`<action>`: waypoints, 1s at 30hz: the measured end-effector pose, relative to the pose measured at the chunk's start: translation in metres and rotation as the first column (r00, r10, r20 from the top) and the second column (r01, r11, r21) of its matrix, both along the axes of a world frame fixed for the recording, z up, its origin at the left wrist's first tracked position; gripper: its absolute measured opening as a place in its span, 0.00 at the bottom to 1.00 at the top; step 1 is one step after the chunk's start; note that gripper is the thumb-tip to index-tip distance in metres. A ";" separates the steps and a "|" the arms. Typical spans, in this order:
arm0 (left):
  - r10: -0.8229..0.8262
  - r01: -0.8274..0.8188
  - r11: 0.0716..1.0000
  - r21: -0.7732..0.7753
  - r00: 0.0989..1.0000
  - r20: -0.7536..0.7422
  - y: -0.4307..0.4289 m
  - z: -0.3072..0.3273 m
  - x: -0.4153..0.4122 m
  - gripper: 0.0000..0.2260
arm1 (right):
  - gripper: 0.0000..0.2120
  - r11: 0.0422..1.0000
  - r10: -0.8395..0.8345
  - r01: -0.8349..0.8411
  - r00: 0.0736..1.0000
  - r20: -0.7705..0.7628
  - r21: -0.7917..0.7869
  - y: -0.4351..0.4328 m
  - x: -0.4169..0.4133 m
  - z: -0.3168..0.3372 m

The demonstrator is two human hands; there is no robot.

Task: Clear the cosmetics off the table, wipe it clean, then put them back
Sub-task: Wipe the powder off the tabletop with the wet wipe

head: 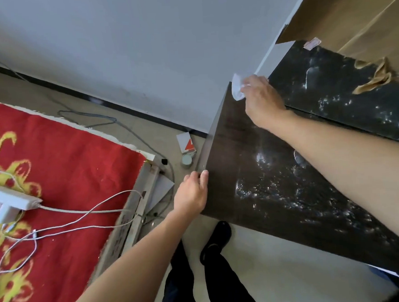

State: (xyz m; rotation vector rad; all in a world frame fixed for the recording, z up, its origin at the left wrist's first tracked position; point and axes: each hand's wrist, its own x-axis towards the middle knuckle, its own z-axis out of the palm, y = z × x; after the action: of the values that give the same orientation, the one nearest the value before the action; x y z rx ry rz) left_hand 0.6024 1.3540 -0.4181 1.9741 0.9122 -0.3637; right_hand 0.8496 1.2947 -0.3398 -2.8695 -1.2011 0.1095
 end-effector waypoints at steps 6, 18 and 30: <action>-0.012 0.013 0.986 0.167 1.000 -0.007 -0.011 -0.011 0.000 0.18 | 0.29 0.987 0.070 -0.089 0.988 -0.138 -0.131 -0.009 0.009 -0.036; 0.010 -0.009 0.961 0.277 1.000 -0.004 -0.016 -0.002 0.003 0.18 | 0.16 0.989 0.120 -0.127 0.988 -0.097 -0.075 -0.055 0.028 -0.023; 0.024 -0.030 0.963 0.268 0.999 0.024 -0.015 -0.004 0.000 0.20 | 0.10 0.994 -0.089 0.093 0.994 -0.065 0.062 -0.083 0.035 -0.040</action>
State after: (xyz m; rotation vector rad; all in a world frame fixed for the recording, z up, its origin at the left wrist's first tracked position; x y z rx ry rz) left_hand 0.6026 1.3387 -0.4218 2.2046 1.0178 -0.2115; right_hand 0.8848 1.2114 -0.3797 -2.8366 -1.0417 0.1528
